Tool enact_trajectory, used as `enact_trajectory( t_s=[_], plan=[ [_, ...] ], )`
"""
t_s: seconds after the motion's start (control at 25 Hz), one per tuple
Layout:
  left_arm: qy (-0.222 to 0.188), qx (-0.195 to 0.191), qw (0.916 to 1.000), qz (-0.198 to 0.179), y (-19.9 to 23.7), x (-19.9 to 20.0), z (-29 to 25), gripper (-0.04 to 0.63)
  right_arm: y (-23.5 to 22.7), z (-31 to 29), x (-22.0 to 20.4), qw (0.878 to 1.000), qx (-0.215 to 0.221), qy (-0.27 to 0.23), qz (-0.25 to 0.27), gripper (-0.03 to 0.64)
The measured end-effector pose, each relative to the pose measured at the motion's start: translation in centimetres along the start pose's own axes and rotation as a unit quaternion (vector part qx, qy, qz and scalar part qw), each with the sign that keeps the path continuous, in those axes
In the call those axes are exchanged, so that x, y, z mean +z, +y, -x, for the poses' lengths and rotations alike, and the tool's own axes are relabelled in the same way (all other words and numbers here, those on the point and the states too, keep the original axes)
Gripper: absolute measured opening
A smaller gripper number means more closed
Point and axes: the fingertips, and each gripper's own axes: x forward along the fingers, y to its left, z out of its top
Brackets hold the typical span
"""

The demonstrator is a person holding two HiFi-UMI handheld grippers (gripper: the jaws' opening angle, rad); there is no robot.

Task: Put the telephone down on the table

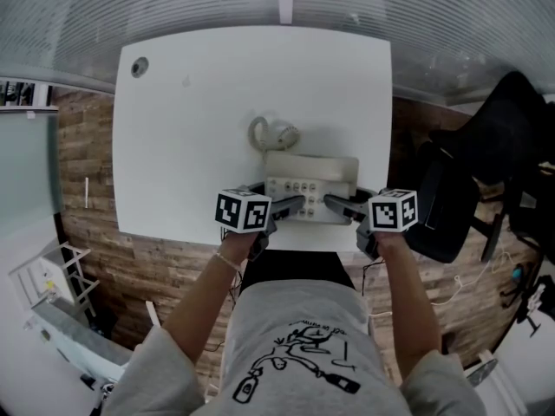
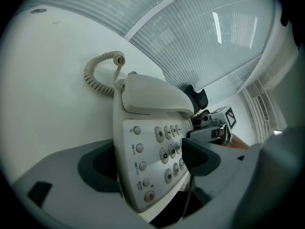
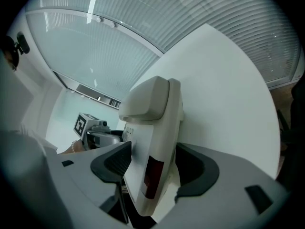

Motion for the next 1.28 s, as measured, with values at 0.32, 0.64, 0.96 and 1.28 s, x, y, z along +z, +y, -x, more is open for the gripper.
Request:
enact_trajectory(
  t_s=[0.32, 0.64, 0.96, 1.28],
  plan=[
    [0.003, 0.003, 1.0000, -0.003, 0.1, -0.3, 0.2, 0.417, -0.1, -0.2, -0.2, 1.000, -0.010, 0.001, 0.001, 0.304],
    [0.017, 0.011, 0.9998, -0.005, 0.0, -0.5, 0.4, 0.437, 0.0, -0.1, -0.2, 1.000, -0.014, 0.001, 0.003, 0.304],
    [0.027, 0.022, 0.9994, -0.003, 0.3, -1.0, 0.5, 0.448, 0.1, -0.1, -0.1, 1.000, -0.019, -0.006, 0.005, 0.305],
    [0.025, 0.036, 0.9990, -0.012, 0.6, -1.0, 1.0, 0.460, -0.1, 0.2, -0.2, 0.999, -0.030, -0.005, 0.012, 0.305]
  ],
)
